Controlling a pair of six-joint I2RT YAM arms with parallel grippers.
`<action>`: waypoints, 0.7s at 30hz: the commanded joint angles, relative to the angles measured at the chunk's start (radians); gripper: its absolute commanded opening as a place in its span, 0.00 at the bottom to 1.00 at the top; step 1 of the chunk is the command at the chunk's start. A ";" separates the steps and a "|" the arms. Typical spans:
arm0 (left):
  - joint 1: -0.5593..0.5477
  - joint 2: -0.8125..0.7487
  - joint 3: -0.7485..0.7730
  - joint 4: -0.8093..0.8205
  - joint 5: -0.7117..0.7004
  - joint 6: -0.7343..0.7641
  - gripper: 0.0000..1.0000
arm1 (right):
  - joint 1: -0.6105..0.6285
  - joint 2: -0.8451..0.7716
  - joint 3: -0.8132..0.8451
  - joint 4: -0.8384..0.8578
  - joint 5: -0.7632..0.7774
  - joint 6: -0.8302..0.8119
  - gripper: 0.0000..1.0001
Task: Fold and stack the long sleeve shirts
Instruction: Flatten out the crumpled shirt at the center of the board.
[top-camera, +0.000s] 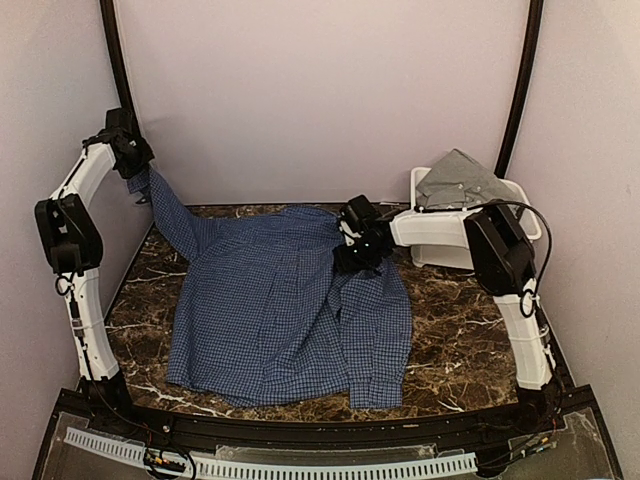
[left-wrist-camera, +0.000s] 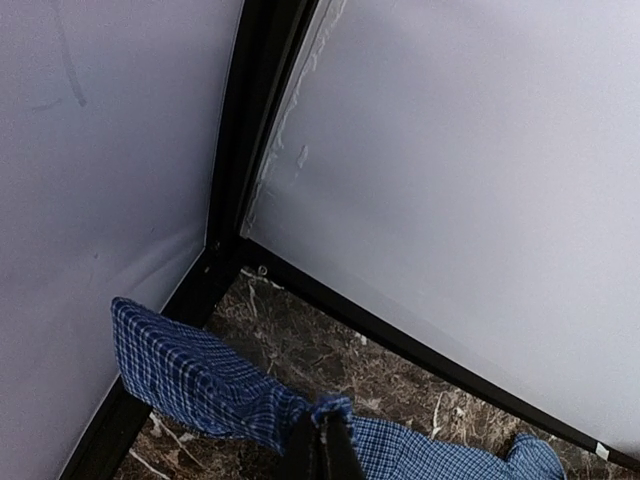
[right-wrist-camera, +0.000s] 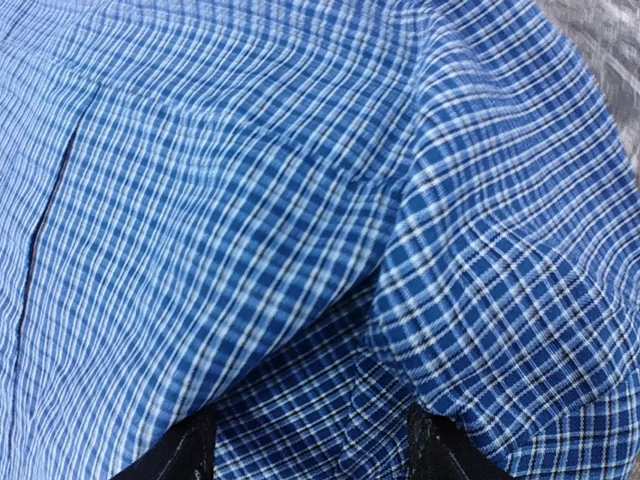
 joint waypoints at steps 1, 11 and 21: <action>-0.001 0.000 -0.064 0.001 0.047 0.002 0.04 | -0.031 0.106 0.170 -0.107 0.053 -0.039 0.63; -0.083 -0.055 -0.185 0.017 0.052 0.031 0.57 | 0.000 0.086 0.405 -0.248 0.089 -0.086 0.69; -0.263 -0.287 -0.578 0.189 0.136 -0.024 0.88 | 0.141 -0.231 -0.050 -0.101 0.005 0.042 0.58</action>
